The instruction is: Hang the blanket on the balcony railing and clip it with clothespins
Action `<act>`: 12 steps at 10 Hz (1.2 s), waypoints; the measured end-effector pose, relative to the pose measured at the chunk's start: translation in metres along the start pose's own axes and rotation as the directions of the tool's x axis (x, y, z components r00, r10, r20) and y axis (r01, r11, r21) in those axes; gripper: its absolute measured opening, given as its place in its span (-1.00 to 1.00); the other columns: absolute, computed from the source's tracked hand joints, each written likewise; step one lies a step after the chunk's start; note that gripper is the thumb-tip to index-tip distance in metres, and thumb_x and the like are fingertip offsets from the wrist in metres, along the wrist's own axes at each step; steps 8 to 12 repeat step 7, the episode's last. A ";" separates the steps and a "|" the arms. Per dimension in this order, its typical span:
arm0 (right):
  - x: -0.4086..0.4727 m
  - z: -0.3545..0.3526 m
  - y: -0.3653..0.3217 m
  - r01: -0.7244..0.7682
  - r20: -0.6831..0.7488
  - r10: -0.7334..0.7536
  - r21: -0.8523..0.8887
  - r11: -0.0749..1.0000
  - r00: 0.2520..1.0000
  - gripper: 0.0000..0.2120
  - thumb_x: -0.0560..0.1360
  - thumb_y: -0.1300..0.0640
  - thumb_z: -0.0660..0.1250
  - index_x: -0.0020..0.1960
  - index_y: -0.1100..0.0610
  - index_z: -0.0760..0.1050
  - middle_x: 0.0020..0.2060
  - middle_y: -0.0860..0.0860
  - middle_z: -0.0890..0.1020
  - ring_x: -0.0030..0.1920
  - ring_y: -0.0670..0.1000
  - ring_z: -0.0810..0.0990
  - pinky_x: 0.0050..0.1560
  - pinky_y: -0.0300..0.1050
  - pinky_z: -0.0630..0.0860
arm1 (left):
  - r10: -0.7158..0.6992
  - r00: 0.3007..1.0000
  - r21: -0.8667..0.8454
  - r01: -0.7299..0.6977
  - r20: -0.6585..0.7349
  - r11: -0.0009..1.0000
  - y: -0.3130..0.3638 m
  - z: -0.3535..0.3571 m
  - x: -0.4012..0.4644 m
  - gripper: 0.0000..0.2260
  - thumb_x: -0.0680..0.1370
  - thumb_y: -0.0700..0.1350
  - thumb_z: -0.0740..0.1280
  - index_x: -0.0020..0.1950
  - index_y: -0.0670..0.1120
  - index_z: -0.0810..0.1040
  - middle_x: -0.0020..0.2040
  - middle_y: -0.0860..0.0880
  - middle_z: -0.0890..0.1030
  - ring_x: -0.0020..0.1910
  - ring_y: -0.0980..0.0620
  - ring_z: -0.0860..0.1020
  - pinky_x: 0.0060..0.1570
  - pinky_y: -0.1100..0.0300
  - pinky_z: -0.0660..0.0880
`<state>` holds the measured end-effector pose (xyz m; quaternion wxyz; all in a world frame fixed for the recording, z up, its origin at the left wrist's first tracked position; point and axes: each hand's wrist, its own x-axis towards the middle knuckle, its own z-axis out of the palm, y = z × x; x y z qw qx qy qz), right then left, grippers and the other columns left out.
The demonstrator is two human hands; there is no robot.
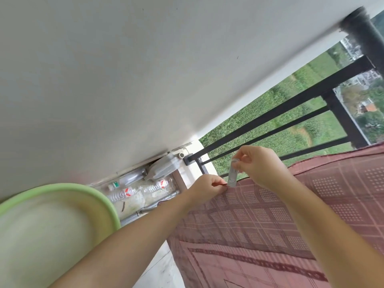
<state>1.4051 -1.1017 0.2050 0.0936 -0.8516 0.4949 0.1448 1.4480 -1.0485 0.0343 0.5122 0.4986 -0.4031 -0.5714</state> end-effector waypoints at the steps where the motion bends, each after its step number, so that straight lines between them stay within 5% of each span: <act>1: 0.009 0.009 0.006 -0.045 0.040 0.049 -0.111 0.993 0.998 -0.92 0.48 0.05 0.30 -0.13 0.04 0.53 -0.27 -0.06 0.63 -0.47 -0.06 0.45 -0.41 -0.16 0.43 | 0.039 0.996 0.035 -0.037 -0.075 0.999 0.000 0.001 -0.002 -0.84 0.51 -0.10 0.33 -0.07 -0.17 0.65 -0.14 -0.13 0.65 -0.17 -0.01 0.55 -0.07 0.09 0.48; 3: 0.017 0.024 0.009 -0.007 0.188 0.066 -0.296 0.955 0.980 -0.69 0.51 0.00 0.22 0.15 0.17 0.44 -0.16 0.01 0.56 -0.29 -0.01 0.50 -0.23 -0.08 0.52 | 0.054 0.990 0.066 -0.046 -0.130 0.997 0.003 0.005 -0.010 -0.87 0.51 -0.15 0.31 -0.05 -0.16 0.62 -0.13 -0.03 0.50 -0.12 0.04 0.45 -0.04 0.19 0.38; 4: 0.012 0.024 0.006 0.000 0.241 0.069 -0.275 0.962 0.968 -0.55 0.52 -0.02 0.20 0.34 0.16 0.31 0.13 0.09 0.57 -0.04 0.05 0.58 0.01 0.00 0.56 | 0.041 0.992 0.096 -0.029 -0.121 0.995 0.005 0.004 -0.013 -0.87 0.52 -0.15 0.29 -0.07 -0.16 0.61 -0.13 -0.04 0.49 -0.12 0.01 0.44 -0.01 0.12 0.41; 5: -0.005 0.016 -0.003 0.068 0.148 -0.045 -0.150 0.986 0.988 -0.42 0.52 -0.08 0.21 0.45 0.12 0.16 0.30 0.08 0.47 0.21 0.06 0.50 0.22 0.01 0.47 | 0.018 0.998 0.155 -0.007 -0.067 0.988 0.012 0.000 -0.017 -0.88 0.52 -0.14 0.27 -0.08 -0.14 0.58 -0.13 -0.06 0.54 -0.13 -0.02 0.48 0.00 0.04 0.44; 6: -0.038 -0.002 -0.010 0.163 -0.103 -0.155 0.071 0.984 0.982 -0.50 0.53 -0.03 0.21 0.41 0.08 0.24 0.22 -0.01 0.52 0.15 -0.06 0.50 0.23 -0.08 0.46 | 0.027 0.996 0.195 -0.011 -0.083 0.981 0.027 -0.006 -0.026 -0.82 0.52 -0.08 0.27 0.03 -0.13 0.56 -0.06 -0.07 0.62 -0.11 0.02 0.53 -0.06 0.12 0.46; 7: -0.086 -0.016 0.000 0.169 -0.185 -0.119 0.284 0.944 0.976 -0.63 0.53 0.01 0.20 0.33 0.00 0.36 0.03 -0.18 0.52 -0.03 -0.22 0.51 0.11 -0.14 0.53 | 0.039 0.979 0.238 0.010 -0.201 0.971 0.047 -0.005 -0.042 -0.81 0.52 -0.16 0.24 0.11 -0.14 0.50 -0.06 -0.03 0.56 -0.12 0.04 0.48 -0.13 0.20 0.42; 12: -0.086 -0.016 0.000 0.169 -0.185 -0.119 0.284 0.944 0.976 -0.63 0.53 0.01 0.20 0.33 0.00 0.36 0.03 -0.18 0.52 -0.03 -0.22 0.51 0.11 -0.14 0.53 | 0.039 0.979 0.238 0.010 -0.201 0.971 0.047 -0.005 -0.042 -0.81 0.52 -0.16 0.24 0.11 -0.14 0.50 -0.06 -0.03 0.56 -0.12 0.04 0.48 -0.13 0.20 0.42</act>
